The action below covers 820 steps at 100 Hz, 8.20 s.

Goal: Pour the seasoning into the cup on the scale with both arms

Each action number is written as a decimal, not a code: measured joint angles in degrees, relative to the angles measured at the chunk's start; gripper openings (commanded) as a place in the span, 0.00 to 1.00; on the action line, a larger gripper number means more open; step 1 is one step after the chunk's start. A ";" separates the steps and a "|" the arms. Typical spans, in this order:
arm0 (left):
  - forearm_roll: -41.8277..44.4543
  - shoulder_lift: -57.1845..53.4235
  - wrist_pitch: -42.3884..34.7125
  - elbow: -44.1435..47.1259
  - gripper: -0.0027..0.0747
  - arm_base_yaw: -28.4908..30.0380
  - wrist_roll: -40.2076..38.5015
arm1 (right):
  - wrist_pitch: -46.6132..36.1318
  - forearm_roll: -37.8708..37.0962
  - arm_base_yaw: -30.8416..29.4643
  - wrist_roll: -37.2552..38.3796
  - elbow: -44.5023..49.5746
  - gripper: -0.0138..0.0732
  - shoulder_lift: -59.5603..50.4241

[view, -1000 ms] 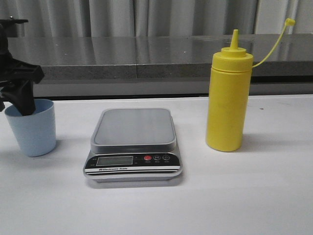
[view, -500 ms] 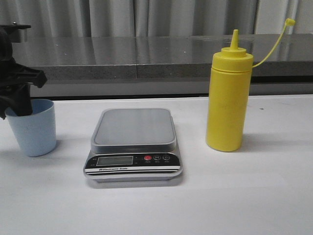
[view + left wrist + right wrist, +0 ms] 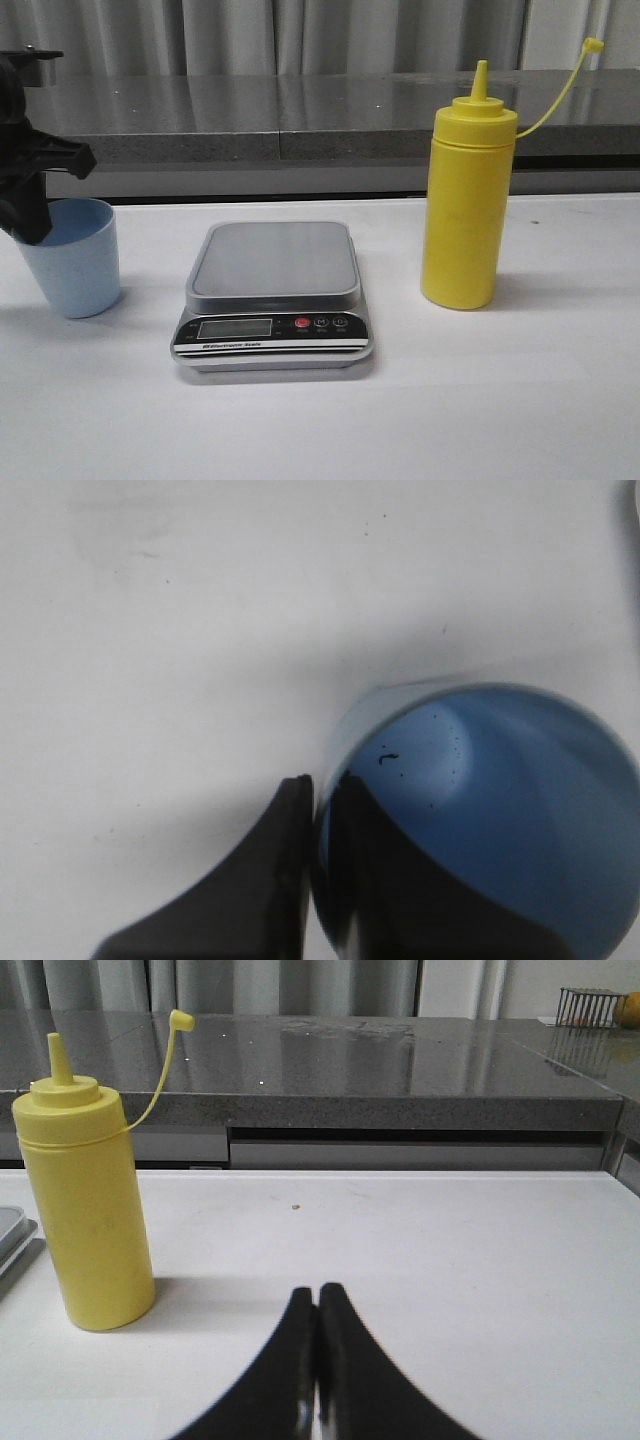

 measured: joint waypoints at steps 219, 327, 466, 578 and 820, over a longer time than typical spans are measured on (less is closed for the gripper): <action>-3.75 6.64 13.93 -28.43 0.24 -18.07 5.93 | 0.00 0.00 0.00 0.00 0.00 0.08 0.00; 2.20 -26.66 5.37 2.34 0.08 -7.54 2.52 | 0.00 0.00 0.00 0.00 0.00 0.08 0.00; 0.22 -100.29 -2.38 44.66 0.08 -0.85 2.52 | 1.68 0.00 0.00 0.00 -3.33 0.08 0.00; 0.22 -100.57 -2.38 44.66 0.08 -0.85 2.52 | 1.81 -0.18 8.84 0.00 -20.43 0.08 39.63; 0.22 -100.57 -2.38 44.66 0.08 -0.85 2.52 | -54.33 3.06 21.13 6.75 -38.68 0.61 104.72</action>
